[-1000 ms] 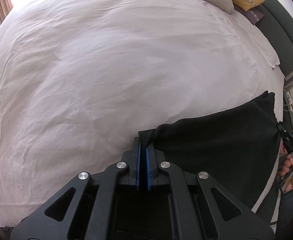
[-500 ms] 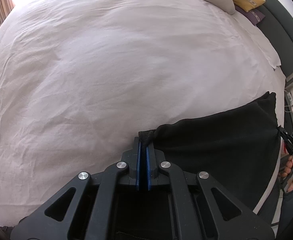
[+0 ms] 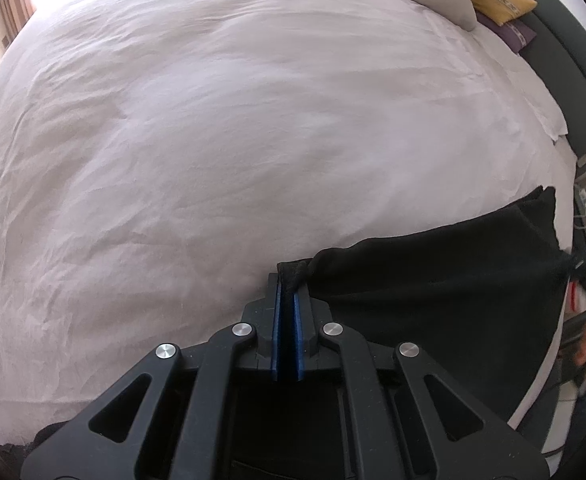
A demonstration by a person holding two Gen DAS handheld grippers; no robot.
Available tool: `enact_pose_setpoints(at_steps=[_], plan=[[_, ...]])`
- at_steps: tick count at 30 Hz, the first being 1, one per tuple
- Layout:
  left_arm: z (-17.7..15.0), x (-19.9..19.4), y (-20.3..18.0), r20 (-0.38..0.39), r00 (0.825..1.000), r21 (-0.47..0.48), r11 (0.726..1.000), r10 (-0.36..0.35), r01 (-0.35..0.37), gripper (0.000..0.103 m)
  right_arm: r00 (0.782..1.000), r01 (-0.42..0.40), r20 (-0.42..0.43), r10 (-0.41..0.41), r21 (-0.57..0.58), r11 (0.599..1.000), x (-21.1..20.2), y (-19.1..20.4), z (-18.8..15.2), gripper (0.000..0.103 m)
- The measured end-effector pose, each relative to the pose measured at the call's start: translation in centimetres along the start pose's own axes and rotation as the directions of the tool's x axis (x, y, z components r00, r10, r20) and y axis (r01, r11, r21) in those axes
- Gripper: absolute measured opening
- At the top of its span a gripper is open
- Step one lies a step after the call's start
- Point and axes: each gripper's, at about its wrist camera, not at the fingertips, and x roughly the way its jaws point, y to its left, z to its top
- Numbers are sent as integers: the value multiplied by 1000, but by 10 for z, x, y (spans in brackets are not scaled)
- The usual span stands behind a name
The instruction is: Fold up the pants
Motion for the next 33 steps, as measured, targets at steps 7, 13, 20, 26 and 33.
enact_pose_setpoints(at_steps=[7,13,20,26,33], plan=[[1,-9,16,16,997,-42,996,-79,80,8,991,113,54,-121,131,985,-22,-65,-17,2],[10,-38,17,84,996,-43,999,-11,15,8,991,17,129,-15,-16,1000,-41,-1,-10,34],[17,-61,8,144,989,-30,999,-18,22,8,999,-45,-27,44,-49,998,17,24,-23,37],[3,-27,-80,-57,977,241,947,-203,211,8,999,-46,4,46,21,999,7,-11,-27,37],[26,27,-65,-66,976,87,973,-208,214,8,999,45,28,-45,17,999,-15,-19,-36,37]])
